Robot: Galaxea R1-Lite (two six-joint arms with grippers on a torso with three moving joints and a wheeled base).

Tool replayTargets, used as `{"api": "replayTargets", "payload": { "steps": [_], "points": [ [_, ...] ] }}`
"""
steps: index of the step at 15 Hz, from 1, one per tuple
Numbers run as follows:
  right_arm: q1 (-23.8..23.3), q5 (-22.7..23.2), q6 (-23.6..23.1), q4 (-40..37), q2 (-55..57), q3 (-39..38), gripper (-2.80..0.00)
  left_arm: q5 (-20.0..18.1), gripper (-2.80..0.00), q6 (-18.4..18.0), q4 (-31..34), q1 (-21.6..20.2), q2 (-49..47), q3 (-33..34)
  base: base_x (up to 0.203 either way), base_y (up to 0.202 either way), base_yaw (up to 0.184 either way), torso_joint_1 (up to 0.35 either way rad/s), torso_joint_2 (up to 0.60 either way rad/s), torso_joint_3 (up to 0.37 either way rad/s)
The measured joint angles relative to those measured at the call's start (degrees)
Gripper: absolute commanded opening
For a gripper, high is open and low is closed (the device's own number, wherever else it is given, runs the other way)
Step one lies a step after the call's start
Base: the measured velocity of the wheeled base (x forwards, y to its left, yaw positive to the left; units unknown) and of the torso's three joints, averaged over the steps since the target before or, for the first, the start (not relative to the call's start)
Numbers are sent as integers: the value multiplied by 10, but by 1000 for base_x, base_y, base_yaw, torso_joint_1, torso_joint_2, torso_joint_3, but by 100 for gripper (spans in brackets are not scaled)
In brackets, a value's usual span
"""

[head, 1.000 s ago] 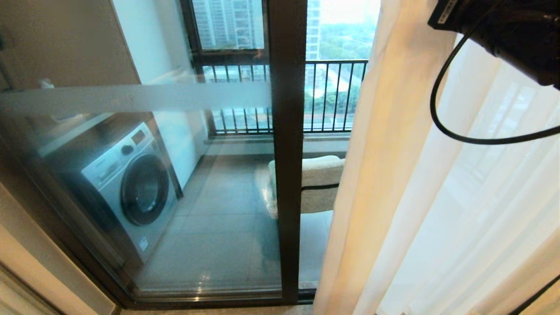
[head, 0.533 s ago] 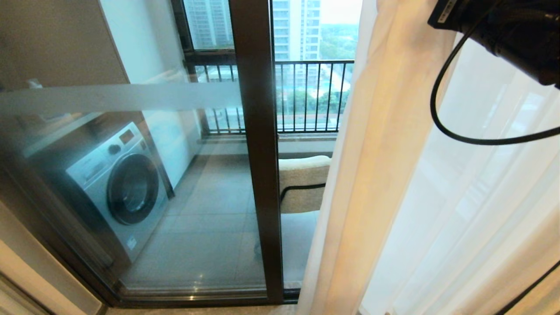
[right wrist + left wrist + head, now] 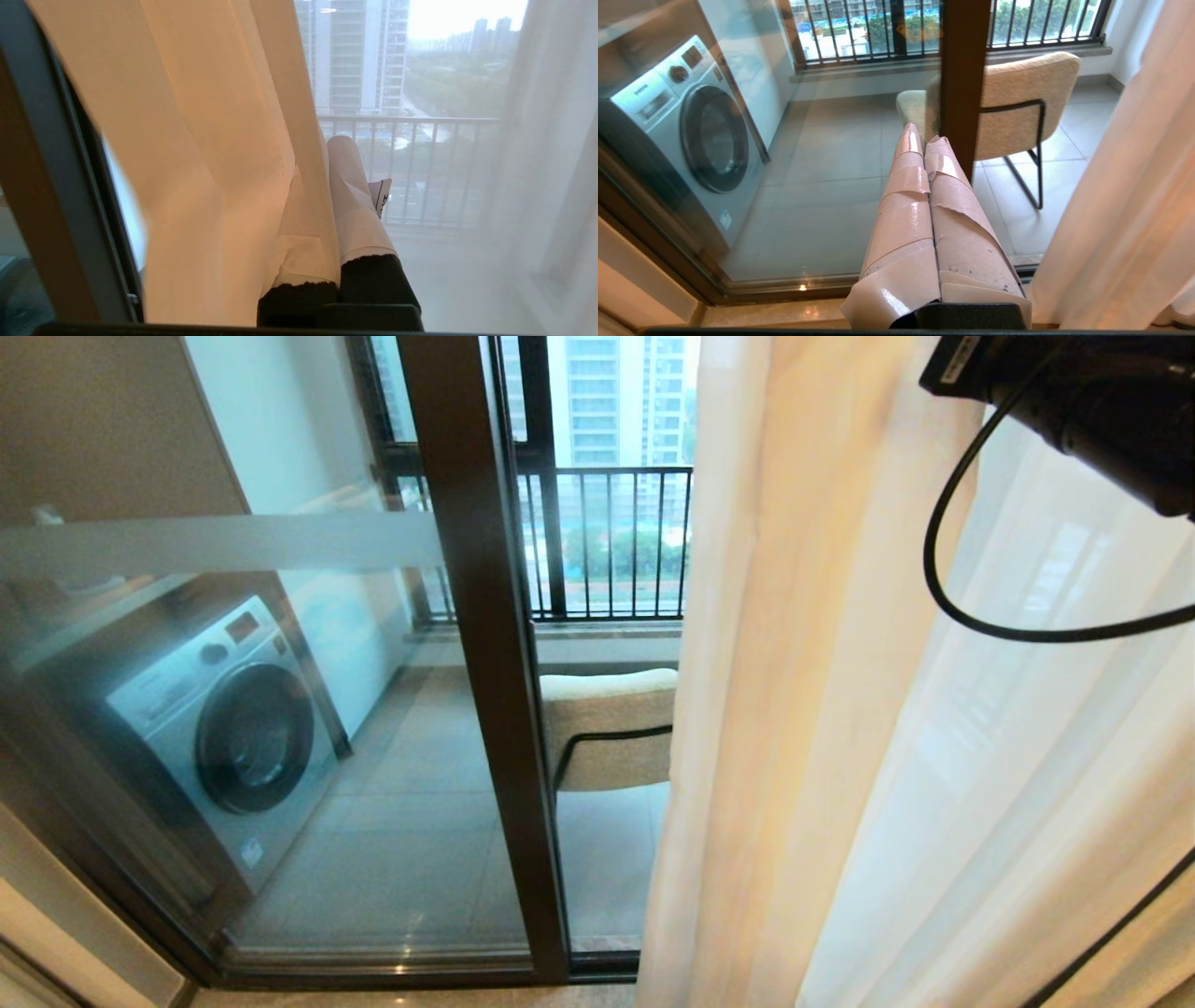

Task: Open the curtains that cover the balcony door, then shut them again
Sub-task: Pull the inner curtains open on both sides

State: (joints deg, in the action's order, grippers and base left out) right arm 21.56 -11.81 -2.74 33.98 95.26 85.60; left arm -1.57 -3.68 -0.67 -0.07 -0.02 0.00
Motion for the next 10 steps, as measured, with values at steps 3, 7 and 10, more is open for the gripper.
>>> {"api": "replayTargets", "payload": {
  "steps": [3,7,10],
  "points": [
    [-3,0,0,1,-2,-7,-280,0,-280,0,0,0,0,0,0,-189,3,3,3,0],
    [-8,0,0,5,-3,-10,-280,0,-280,1,0,0,0,0,0,-188,0,0,-1,3],
    [-11,0,0,5,-3,-11,-280,0,-280,1,0,0,0,0,0,-188,4,1,3,6]
  ]
}}
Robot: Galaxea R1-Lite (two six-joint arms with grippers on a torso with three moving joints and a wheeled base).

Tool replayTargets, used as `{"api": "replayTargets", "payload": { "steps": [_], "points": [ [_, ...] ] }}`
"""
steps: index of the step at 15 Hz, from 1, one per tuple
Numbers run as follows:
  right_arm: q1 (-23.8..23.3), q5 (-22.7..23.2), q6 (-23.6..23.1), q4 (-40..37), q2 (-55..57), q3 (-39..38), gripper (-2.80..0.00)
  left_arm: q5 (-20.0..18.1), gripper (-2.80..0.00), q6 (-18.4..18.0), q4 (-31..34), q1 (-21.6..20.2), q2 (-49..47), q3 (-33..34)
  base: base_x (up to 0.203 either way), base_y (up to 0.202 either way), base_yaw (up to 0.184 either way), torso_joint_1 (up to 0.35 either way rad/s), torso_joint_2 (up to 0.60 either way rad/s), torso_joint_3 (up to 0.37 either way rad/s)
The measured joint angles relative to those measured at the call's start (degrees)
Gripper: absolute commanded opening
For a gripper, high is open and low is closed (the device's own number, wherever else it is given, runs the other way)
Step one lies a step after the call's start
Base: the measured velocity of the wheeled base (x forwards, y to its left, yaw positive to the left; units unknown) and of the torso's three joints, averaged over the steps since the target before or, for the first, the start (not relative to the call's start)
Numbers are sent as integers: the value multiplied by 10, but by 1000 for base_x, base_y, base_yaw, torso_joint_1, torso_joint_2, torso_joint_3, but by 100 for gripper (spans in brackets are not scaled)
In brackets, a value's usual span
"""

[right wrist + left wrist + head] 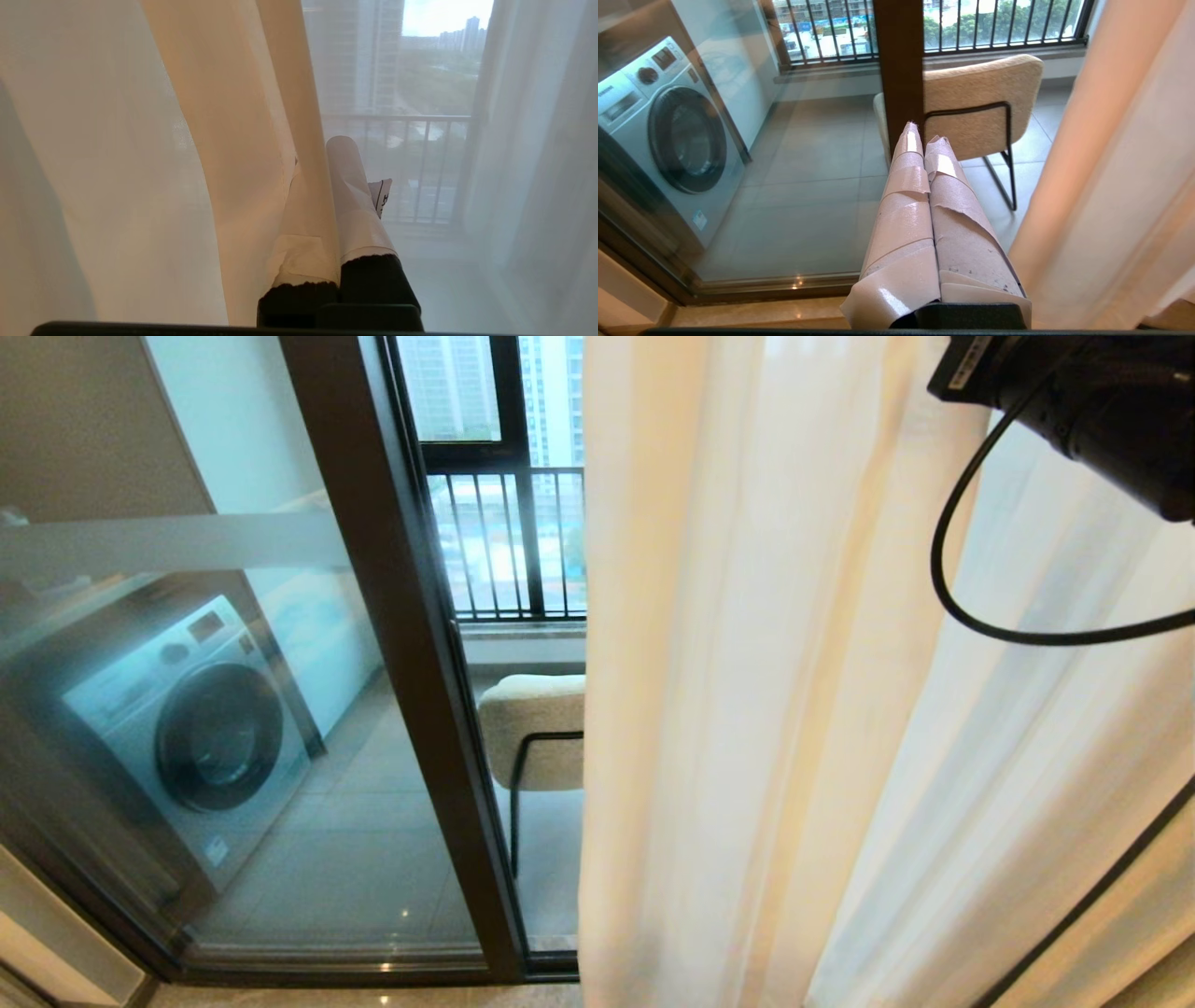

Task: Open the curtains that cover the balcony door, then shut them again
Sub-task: Pull the inner curtains open on both sides

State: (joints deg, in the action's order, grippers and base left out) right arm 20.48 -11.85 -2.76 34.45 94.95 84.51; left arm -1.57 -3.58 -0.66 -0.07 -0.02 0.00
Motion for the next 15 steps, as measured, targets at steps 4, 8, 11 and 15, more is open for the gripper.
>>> {"api": "replayTargets", "payload": {
  "steps": [4,8,11,15],
  "points": [
    [-1,0,0,0,0,-1,-280,0,-280,0,0,1,0,0,0,-183,2,4,1,2],
    [-1,-1,0,-1,-1,-1,-280,0,-280,0,0,0,0,0,0,-186,4,0,2,6],
    [-2,0,-1,2,-1,-5,-280,0,-280,0,0,0,0,0,0,-178,0,3,1,0],
    [-1,0,-1,1,-5,-15,-280,0,-280,0,0,0,0,0,0,-179,2,4,3,2]
  ]
}}
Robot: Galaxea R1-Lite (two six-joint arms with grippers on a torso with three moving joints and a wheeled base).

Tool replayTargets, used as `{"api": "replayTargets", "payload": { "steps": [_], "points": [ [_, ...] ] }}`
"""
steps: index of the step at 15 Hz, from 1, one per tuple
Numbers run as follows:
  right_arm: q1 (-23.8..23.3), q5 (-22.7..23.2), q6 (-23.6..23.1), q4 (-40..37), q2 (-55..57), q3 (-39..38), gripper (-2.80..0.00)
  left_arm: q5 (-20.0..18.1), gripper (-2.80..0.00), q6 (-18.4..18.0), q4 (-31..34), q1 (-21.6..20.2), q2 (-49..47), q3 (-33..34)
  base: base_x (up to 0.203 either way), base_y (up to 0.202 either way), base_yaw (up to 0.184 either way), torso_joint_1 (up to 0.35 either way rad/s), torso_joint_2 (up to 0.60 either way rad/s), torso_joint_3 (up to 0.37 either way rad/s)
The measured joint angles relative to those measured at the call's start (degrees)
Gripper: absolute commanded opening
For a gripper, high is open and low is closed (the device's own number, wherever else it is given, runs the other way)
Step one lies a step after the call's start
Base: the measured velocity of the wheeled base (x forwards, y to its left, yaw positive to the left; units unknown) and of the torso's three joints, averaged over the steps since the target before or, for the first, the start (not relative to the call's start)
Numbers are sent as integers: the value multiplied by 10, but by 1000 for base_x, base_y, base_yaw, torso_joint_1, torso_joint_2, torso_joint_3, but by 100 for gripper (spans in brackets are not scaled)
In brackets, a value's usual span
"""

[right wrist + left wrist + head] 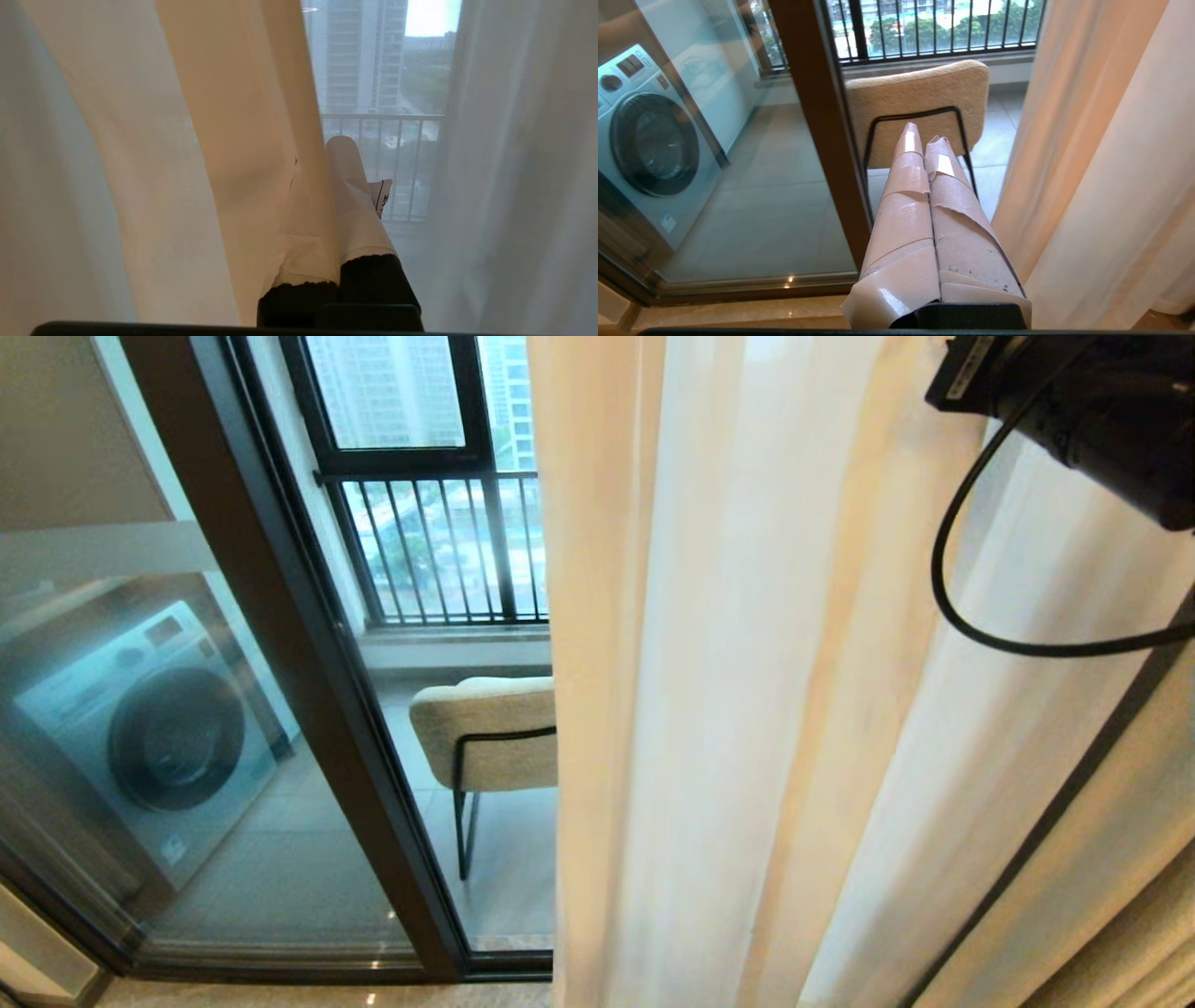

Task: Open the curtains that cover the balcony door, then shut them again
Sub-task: Pull the inner curtains open on both sides

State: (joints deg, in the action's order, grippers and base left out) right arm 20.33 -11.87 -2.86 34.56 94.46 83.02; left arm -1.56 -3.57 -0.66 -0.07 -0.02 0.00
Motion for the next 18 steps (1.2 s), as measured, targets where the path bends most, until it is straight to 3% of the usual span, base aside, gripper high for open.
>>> {"api": "replayTargets", "payload": {
  "steps": [15,18],
  "points": [
    [-1,0,0,10,-2,-7,-280,0,-280,0,0,0,0,0,0,-187,1,4,3,4],
    [-1,-1,0,10,-2,-7,-280,0,-280,0,0,0,0,0,0,-62,-2,5,2,1]
  ]
}}
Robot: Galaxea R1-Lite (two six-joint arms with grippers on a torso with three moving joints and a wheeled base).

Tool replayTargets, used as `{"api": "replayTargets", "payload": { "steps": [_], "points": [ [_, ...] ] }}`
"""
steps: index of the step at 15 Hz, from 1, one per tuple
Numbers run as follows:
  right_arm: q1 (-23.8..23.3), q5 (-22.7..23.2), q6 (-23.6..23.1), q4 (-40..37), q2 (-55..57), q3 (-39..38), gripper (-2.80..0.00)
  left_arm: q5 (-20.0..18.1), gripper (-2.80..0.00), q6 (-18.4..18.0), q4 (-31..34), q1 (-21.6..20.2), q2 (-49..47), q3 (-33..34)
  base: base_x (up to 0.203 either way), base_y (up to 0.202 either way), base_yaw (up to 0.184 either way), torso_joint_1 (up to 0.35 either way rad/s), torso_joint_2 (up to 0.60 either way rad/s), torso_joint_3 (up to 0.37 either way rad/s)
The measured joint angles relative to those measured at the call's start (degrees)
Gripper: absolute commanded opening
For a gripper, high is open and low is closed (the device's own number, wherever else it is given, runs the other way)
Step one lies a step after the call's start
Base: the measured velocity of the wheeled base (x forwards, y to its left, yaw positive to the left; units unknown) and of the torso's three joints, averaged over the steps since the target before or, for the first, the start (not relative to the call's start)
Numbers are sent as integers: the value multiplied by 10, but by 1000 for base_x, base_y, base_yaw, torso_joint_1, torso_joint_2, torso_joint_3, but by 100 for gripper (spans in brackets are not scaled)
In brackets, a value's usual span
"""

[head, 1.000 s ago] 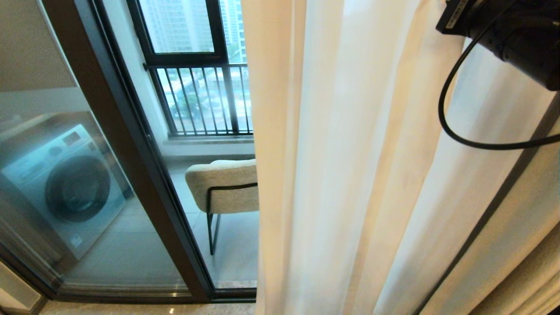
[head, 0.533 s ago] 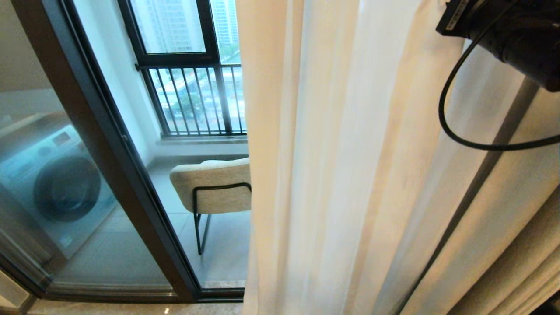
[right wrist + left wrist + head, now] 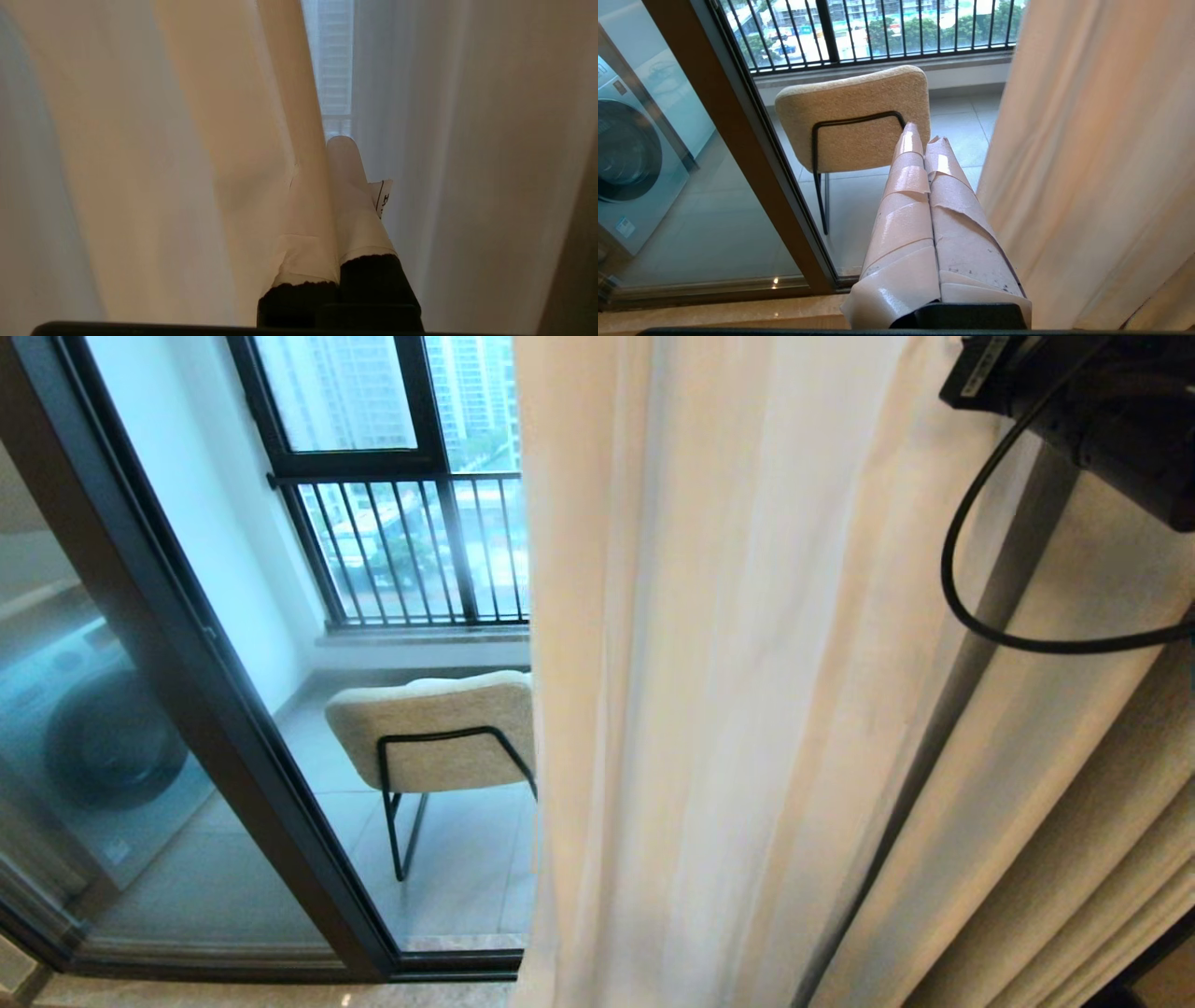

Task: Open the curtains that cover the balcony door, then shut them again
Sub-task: Pull the inner curtains open on both sides

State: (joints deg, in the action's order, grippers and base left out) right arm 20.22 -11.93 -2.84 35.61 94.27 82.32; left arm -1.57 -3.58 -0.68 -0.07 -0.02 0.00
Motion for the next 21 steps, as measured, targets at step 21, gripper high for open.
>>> {"api": "replayTargets", "payload": {
  "steps": [21],
  "points": [
    [-100,24,-20,-25,-2,55,-280,0,-280,0,0,0,0,0,0,0,0,0,0,0]
  ]
}}
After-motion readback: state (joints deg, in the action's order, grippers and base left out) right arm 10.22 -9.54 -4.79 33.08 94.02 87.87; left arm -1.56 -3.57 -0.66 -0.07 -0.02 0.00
